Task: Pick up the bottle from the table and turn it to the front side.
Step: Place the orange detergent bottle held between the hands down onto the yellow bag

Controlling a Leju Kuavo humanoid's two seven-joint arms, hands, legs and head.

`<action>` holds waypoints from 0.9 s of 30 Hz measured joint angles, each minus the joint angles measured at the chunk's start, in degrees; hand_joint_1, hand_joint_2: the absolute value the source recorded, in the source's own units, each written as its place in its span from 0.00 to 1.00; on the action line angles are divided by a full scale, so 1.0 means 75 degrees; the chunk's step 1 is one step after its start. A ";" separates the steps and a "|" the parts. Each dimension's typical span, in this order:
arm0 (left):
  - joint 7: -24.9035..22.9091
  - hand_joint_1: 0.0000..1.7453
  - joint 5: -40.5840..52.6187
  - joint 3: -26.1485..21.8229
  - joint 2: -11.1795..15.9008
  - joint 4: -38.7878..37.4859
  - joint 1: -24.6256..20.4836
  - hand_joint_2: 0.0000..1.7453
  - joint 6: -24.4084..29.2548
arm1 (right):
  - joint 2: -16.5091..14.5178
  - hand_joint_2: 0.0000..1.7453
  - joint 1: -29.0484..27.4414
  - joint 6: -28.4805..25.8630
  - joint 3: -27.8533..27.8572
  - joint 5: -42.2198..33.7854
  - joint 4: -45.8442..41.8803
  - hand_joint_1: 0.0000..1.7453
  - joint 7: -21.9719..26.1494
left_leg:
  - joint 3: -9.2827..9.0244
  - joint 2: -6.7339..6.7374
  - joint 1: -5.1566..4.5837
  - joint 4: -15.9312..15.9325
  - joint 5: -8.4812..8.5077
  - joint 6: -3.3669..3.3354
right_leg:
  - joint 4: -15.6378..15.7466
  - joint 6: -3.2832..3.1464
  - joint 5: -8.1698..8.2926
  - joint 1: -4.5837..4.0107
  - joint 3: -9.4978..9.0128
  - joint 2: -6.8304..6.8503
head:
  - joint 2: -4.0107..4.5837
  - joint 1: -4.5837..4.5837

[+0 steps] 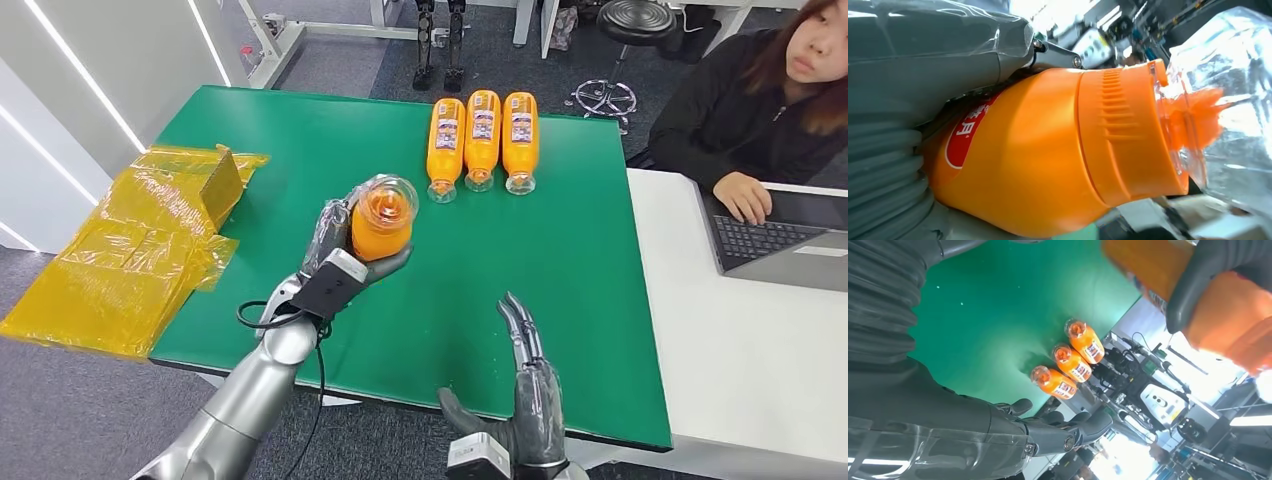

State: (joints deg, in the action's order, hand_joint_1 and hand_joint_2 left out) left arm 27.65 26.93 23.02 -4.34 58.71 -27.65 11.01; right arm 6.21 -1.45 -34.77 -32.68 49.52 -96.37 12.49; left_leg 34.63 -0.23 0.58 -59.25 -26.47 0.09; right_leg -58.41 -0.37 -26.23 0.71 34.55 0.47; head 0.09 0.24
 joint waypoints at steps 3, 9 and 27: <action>-0.0473 1.00 0.1581 0.0064 0.0104 -0.0669 -0.0451 1.00 0.0702 | 0.0000 1.00 0.0043 0.0020 -0.0004 -0.0017 0.0060 0.00 0.0001 | 0.0000 0.0000 0.0000 0.0000 0.0002 0.0001 | 0.0000 -0.0002 0.0002 0.0000 0.0000 0.0000 | 0.0000 0.0000; -0.1497 1.00 0.4051 0.0486 0.0324 -0.2398 -0.1353 1.00 0.1250 | 0.0000 1.00 0.0130 0.0030 -0.0008 -0.0158 0.0176 0.00 0.0017 | -0.0002 0.0007 0.0000 0.0000 0.0003 0.0001 | -0.0002 -0.0007 0.0006 0.0000 0.0000 -0.0009 | 0.0000 0.0000; -0.3776 1.00 0.6663 0.1883 0.1133 -0.5220 -0.2260 1.00 -0.0889 | 0.0010 1.00 0.0253 0.0331 -0.0011 -0.0629 0.0377 0.00 0.0214 | -0.0002 0.0021 0.0001 0.0001 0.0003 0.0002 | -0.0005 -0.0008 0.0006 -0.0001 0.0005 -0.0019 | 0.0000 0.0001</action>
State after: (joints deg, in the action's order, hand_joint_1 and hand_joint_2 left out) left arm -0.67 76.90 37.14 4.16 19.56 -44.61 4.34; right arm 6.28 0.45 -32.28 -32.76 44.80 -93.54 14.10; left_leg 34.62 -0.07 0.59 -59.25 -26.45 0.10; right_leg -58.45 -0.43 -26.18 0.69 34.58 0.33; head 0.09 0.25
